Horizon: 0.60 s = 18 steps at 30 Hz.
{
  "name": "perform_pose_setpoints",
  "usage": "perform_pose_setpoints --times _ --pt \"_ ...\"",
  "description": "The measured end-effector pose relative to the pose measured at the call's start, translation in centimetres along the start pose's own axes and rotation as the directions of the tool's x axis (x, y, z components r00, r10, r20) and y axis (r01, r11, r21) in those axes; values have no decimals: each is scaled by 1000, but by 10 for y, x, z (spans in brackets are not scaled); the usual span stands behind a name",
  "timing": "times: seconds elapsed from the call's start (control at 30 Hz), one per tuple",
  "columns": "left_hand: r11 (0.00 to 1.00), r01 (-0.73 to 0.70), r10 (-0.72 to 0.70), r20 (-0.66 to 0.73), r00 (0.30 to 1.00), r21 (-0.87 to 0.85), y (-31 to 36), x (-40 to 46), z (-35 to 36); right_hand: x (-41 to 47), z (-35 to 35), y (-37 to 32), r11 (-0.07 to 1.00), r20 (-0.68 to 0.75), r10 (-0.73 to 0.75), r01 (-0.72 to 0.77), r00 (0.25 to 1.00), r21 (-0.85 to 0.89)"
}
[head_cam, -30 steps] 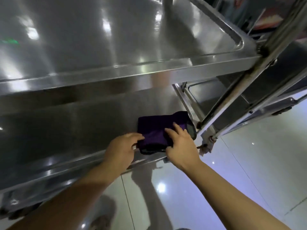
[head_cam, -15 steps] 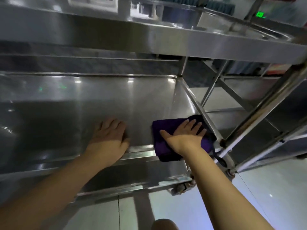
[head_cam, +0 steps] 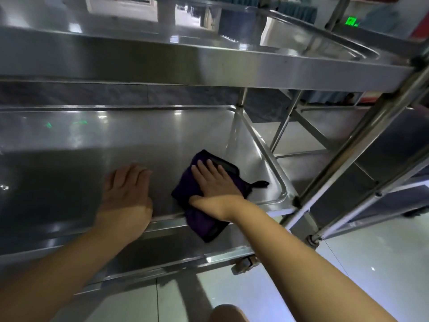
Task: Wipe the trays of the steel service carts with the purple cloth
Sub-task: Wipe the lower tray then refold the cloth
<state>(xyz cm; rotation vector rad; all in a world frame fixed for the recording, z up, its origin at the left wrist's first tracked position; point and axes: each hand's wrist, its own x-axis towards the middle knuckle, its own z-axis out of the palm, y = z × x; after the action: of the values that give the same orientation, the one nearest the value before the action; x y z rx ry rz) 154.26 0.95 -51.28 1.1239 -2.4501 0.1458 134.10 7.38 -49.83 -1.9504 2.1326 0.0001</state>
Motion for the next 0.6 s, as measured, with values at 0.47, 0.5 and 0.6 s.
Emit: perform_pose_setpoints --times 0.47,0.5,0.6 --pt "999 -1 1 -1 1000 45 -5 0 14 51 -31 78 959 -23 284 -284 959 -9" --pt "999 7 -8 7 1000 47 -5 1 14 59 -30 68 969 -16 246 -246 969 -21" --pt "998 20 -23 52 998 53 -5 2 14 81 -31 38 992 29 124 -123 992 -19"
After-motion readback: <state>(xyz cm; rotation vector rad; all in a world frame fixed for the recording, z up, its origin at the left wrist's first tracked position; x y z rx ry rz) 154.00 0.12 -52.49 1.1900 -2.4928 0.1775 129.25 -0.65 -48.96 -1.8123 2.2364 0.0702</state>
